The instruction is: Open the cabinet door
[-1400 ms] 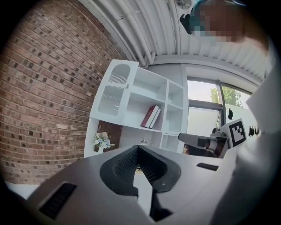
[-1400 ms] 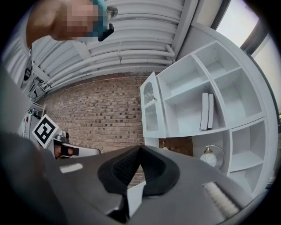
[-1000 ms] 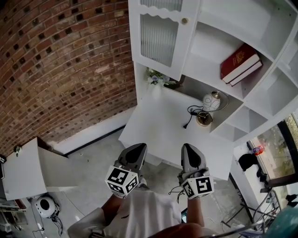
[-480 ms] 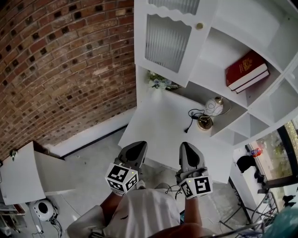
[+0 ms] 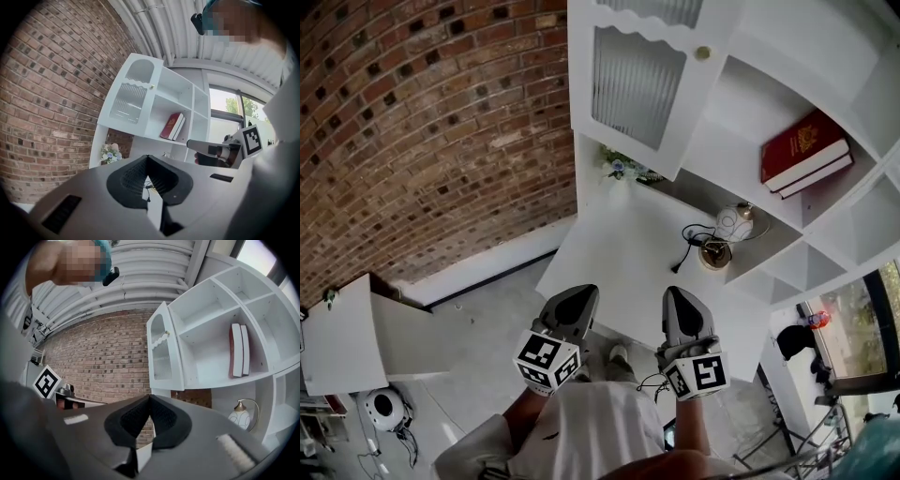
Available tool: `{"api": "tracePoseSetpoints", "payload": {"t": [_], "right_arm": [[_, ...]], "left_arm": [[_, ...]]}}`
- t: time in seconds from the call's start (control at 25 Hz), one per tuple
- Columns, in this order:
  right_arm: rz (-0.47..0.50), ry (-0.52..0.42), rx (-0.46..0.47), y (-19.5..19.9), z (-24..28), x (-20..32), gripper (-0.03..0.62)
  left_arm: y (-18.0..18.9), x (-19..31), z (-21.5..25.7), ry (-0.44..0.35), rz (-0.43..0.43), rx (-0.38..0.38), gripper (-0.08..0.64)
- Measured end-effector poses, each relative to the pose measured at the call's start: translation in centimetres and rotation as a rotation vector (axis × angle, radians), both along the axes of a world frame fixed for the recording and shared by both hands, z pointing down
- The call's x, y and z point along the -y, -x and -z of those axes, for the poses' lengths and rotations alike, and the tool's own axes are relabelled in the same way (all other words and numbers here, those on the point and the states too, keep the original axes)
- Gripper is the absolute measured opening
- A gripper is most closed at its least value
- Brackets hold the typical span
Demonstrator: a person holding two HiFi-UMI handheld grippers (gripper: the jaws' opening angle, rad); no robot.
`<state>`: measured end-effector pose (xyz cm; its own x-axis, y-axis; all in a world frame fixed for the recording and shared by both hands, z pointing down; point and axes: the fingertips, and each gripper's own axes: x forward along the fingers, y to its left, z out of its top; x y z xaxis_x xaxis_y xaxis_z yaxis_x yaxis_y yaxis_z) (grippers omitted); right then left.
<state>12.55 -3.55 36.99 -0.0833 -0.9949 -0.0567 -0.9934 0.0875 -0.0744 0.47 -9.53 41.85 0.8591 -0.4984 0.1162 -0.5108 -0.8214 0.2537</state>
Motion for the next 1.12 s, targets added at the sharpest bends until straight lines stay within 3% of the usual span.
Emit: {"api": "tracePoseSetpoints", "payload": {"t": [0.36,1.12], "right_arm": [[0.052,-0.022,0.014,-2.3,0.4,0.5,0.012],[0.065,-0.054,0.02,-6.7,0.6,3.1,0.012]], "left_arm": [[-2.9,0.2,0.8,-0.026,0.005,0.012,0.009],[-7.5,2.7,1.5,-0.075,0.004,0.048,0.009]]}}
